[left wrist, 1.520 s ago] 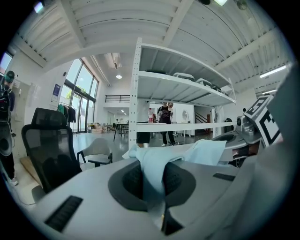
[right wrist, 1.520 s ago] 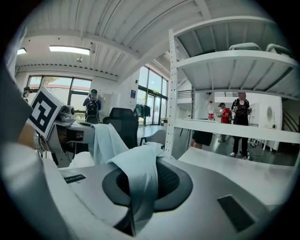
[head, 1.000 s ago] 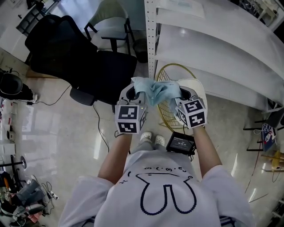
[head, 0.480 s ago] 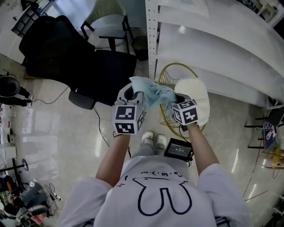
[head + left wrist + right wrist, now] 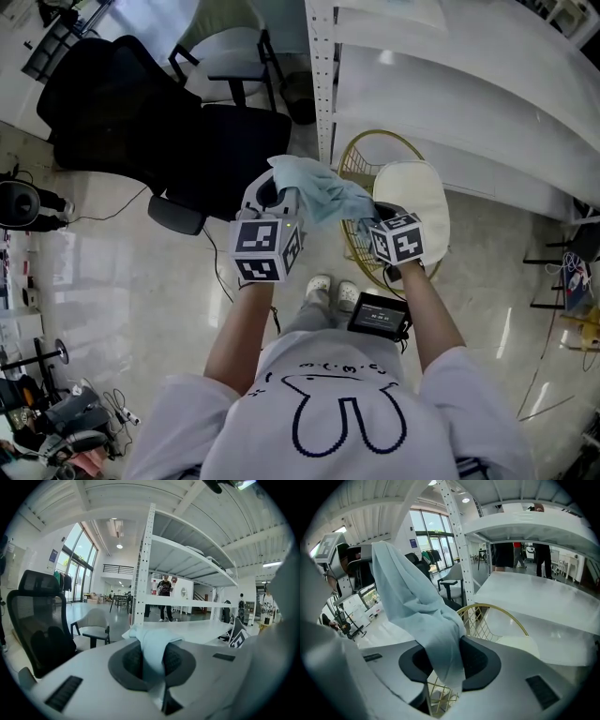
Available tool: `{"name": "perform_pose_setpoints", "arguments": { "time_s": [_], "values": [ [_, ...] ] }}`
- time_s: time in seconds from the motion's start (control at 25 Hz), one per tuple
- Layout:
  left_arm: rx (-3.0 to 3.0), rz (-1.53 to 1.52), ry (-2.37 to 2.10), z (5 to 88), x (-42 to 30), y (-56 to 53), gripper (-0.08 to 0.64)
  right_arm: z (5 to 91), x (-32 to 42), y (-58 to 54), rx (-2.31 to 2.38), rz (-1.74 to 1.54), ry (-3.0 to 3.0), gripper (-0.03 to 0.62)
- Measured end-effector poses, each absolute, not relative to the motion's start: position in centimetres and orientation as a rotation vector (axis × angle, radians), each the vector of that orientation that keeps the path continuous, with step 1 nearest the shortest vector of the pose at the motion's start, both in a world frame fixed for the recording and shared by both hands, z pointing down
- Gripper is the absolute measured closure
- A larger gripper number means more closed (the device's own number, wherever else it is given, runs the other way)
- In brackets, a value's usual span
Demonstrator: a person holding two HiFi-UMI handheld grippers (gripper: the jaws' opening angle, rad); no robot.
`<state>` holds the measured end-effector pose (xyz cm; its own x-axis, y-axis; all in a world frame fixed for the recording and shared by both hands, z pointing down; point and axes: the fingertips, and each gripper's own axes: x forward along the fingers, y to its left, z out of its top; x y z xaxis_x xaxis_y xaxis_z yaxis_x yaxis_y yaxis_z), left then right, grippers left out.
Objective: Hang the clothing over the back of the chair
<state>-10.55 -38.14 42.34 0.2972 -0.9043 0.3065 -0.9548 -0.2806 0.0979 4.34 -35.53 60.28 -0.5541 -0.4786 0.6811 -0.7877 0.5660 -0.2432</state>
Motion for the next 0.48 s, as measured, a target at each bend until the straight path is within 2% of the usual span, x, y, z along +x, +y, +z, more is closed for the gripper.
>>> {"name": "perform_pose_setpoints", "arguments": {
  "time_s": [0.28,0.48],
  "values": [
    [2.326,0.252,-1.698,41.7,-10.2,-39.0,0.538,60.1,4.5,-34.8,0.955,0.700,-2.252,0.448],
    [2.338,0.320,-1.654,43.4,-8.8,-38.6,0.540,58.6,5.0,-34.9,0.974,0.677,-2.279,0.440]
  ]
}}
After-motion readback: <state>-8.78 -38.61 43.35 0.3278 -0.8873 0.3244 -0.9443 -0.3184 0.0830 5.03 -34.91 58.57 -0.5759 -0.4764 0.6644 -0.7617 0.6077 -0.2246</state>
